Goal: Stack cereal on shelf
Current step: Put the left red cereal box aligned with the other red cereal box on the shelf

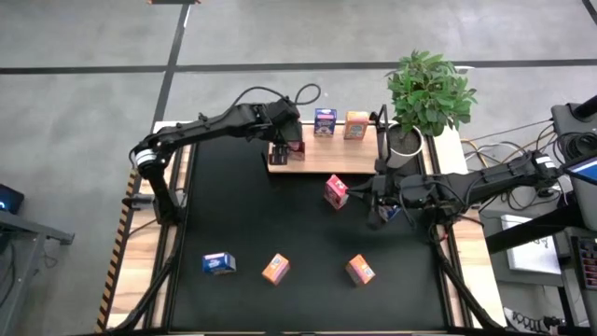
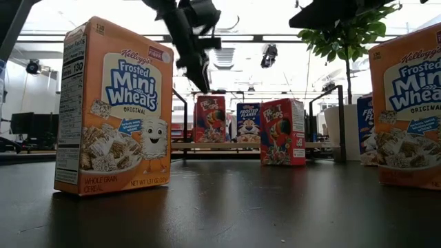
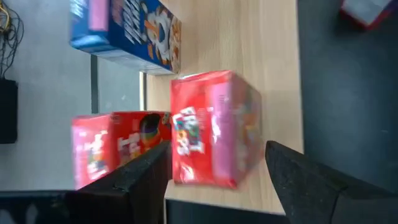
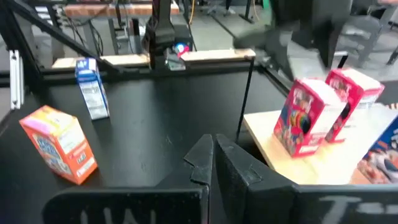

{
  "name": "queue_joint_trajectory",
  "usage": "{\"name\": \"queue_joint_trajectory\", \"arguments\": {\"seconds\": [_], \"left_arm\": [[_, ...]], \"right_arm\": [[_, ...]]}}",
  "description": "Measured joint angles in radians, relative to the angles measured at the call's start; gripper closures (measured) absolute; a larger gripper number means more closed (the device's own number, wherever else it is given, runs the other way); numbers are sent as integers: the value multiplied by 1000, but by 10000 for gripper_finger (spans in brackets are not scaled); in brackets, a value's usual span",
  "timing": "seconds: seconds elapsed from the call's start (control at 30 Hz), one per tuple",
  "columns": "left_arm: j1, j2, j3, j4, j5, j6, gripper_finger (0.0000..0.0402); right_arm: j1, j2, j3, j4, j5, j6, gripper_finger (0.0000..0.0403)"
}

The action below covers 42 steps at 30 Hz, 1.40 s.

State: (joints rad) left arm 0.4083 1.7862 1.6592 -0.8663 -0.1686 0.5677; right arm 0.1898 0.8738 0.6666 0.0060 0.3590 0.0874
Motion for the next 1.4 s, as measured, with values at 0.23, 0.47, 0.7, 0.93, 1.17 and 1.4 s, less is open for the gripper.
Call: {"name": "queue_joint_trajectory", "arguments": {"seconds": [0.23,0.47,0.7,0.93,1.17,1.4], "left_arm": [[6,-13,39,115,104,-82,205],[6,-11,-81,179,80,-118,355],[6,-12,-100,186,41,-140,383],[7,-12,-100,158,-5,-141,379],[8,-13,-101,149,-7,-195,379],[8,-14,-102,131,-84,-246,379]], "right_arm": [[5,20,-13,-2,4,22,394],[6,65,-32,24,8,-52,394],[6,84,-33,30,8,-82,394],[6,84,-33,33,8,-80,394],[6,93,-33,33,8,-80,394],[6,92,-33,33,8,-80,394]]}}
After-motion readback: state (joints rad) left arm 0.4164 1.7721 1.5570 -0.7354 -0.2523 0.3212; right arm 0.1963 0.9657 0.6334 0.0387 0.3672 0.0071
